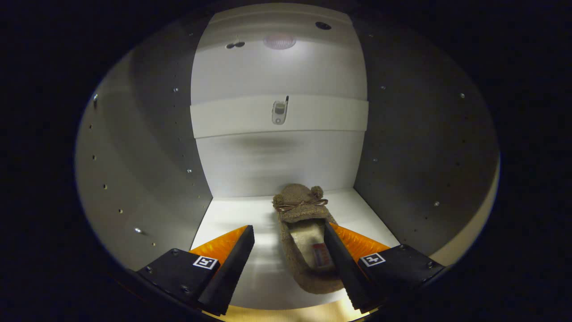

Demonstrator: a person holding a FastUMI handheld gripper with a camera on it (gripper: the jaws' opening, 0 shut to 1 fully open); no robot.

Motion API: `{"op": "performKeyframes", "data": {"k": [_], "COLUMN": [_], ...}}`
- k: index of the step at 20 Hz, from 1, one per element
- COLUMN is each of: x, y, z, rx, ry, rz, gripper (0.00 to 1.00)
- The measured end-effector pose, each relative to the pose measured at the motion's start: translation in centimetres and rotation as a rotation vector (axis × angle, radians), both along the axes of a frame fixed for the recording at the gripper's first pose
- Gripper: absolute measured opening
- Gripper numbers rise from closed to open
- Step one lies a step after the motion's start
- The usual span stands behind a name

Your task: Open the shoe cabinet door, grab the shoes and put them into the shoe cabinet, then close the shoe cabinet door.

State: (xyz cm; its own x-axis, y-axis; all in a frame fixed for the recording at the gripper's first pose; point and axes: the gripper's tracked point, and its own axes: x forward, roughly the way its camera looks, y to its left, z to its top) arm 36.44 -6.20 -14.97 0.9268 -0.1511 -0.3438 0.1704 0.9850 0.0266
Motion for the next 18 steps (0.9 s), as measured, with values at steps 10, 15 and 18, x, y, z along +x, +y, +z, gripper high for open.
{"op": "performKeyframes", "data": {"k": [10, 15, 18], "x": [-13.0, -20.2, -24.4], "y": [1.1, 1.2, 0.3], "z": [7.1, 7.5, 6.9], "rx": [-0.024, -0.048, -0.027], "ry": [-0.161, -0.194, -0.211], "rz": [-0.022, 0.004, -0.010], "gripper": [0.99, 0.98, 0.98]}}
